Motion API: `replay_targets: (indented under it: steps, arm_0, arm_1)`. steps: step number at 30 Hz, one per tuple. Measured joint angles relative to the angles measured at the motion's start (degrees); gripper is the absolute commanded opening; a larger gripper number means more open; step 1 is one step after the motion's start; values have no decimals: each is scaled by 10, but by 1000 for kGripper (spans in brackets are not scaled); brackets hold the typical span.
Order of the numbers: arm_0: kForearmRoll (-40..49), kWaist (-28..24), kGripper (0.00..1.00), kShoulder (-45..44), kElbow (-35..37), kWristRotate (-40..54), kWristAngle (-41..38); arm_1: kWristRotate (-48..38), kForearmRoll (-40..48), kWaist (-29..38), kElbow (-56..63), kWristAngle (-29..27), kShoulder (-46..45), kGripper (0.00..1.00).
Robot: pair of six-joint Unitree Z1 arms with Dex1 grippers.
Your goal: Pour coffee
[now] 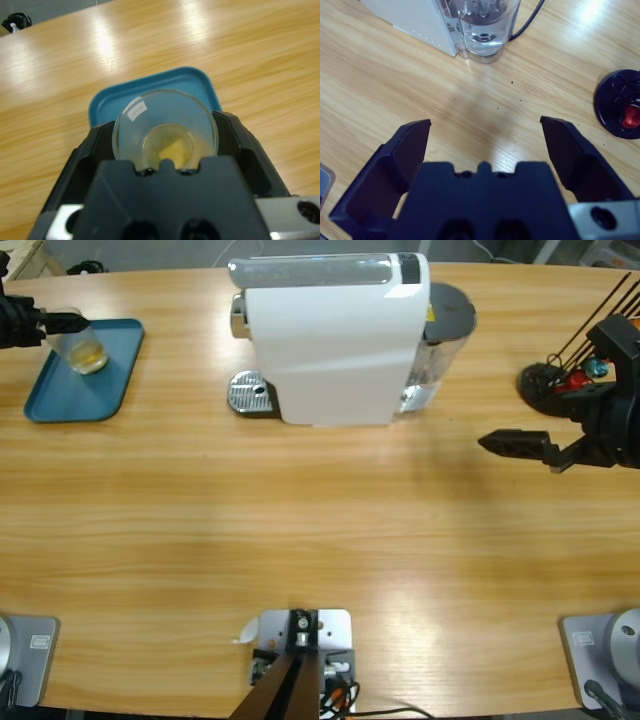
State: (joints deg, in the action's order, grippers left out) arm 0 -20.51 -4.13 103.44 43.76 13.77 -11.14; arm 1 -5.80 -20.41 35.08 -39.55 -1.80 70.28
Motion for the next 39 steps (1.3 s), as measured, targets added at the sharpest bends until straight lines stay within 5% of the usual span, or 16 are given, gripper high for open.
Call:
replay_targets:
  steps: [2, 5, 6, 17, 24, 30, 39]
  arm_0:
    - [-2, 0, 465, 8, -1, -1, 0]
    - [-6, 0, 968, 10, -4, -1, 0]
    - [-7, 0, 990, 10, -5, -1, 0]
    - [-12, -1, 991, -3, -52, -10, 0]
    - [3, -8, 991, -131, -53, -43, 6]
    - [221, 6, 991, -318, -46, -50, 21]
    - [497, 149, 991, -559, -39, -88, -78]
  arm_1:
    - [0, 1, 0, 0, 0, 2, 1000]
    - [0, 2, 0, 0, 0, 4, 1000]
    - [0, 2, 0, 0, 0, 4, 1000]
    - [0, 2, 0, 0, 0, 2, 1000]
    - [0, 2, 0, 5, 0, -12, 1000]
    - [0, 5, 0, 16, 0, -31, 1000]
    - [0, 25, 2, 34, 0, -47, 1000]
